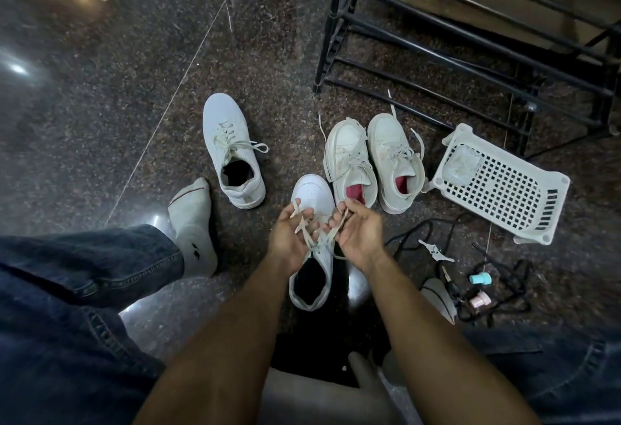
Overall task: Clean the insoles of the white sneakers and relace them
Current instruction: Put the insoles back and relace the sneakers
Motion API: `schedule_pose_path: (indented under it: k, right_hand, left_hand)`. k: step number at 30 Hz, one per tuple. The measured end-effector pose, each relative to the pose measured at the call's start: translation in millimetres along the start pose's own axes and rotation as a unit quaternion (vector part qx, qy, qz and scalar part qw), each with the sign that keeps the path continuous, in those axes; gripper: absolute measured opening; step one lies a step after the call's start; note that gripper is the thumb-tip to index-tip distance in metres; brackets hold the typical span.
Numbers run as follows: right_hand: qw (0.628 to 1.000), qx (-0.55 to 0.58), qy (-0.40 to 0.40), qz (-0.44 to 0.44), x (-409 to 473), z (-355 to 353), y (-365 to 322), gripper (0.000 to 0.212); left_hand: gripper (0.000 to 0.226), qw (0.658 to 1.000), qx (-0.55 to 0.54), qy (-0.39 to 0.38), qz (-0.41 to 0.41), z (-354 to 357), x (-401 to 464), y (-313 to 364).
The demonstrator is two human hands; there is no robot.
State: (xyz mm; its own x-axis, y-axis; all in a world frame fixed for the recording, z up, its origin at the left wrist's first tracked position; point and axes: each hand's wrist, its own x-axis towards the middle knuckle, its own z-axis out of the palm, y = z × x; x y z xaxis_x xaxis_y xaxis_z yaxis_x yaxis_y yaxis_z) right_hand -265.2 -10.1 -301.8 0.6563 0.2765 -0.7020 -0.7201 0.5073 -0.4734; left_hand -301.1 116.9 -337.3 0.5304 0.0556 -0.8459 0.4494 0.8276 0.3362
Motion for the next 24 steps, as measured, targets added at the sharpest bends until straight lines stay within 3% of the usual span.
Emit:
schedule_pose_path:
  k: [3,7,10,12,13,15,16,17,18,20,22,24]
  right_hand:
    - [0.996,-0.035,0.075,-0.011,8,-6,-4,0.023]
    - [0.986,-0.055,0.157,0.0,13,-30,-3,0.023]
    - [0.984,-0.019,0.178,0.008,11,-30,7,0.022]
    - [0.984,0.027,0.176,0.011,11,-20,7,0.023]
    - [0.984,0.054,0.17,0.014,12,-14,5,0.023]
    - [0.982,0.102,0.155,0.025,13,1,-1,0.023]
    - [0.981,0.116,0.151,0.032,14,9,-4,0.023]
    - [0.981,0.122,0.148,0.039,14,16,-6,0.023]
    - [0.981,0.121,0.145,0.046,14,21,-8,0.023]
    - [0.985,0.092,0.132,0.055,13,27,-12,0.021]
    - [0.992,0.034,0.116,0.033,16,24,-12,0.018]
    - [0.99,-0.075,0.12,-0.01,19,10,-8,0.022]
  left_hand:
    - [0.047,0.997,0.068,0.036,0.007,-13,10,-2]
    - [0.052,0.987,0.144,0.063,0.026,-20,18,1]
    - [0.054,0.939,0.33,0.041,0.088,-15,17,-6]
    - [0.056,0.883,0.448,-0.036,0.137,-12,13,-11]
    - [0.059,0.834,0.525,-0.079,0.152,-11,10,-13]
    - [0.066,0.693,0.691,-0.124,0.162,-12,6,-13]
    - [0.066,0.64,0.742,-0.127,0.155,-12,5,-12]
    - [0.064,0.61,0.768,-0.129,0.143,-11,4,-11]
    - [0.06,0.601,0.776,-0.131,0.137,-10,4,-10]
    - [0.039,0.629,0.758,-0.119,0.123,-8,6,-10]
    - [0.029,0.683,0.714,-0.099,0.113,-8,10,-11]
    - [0.035,0.762,0.634,-0.102,0.08,-9,12,-10]
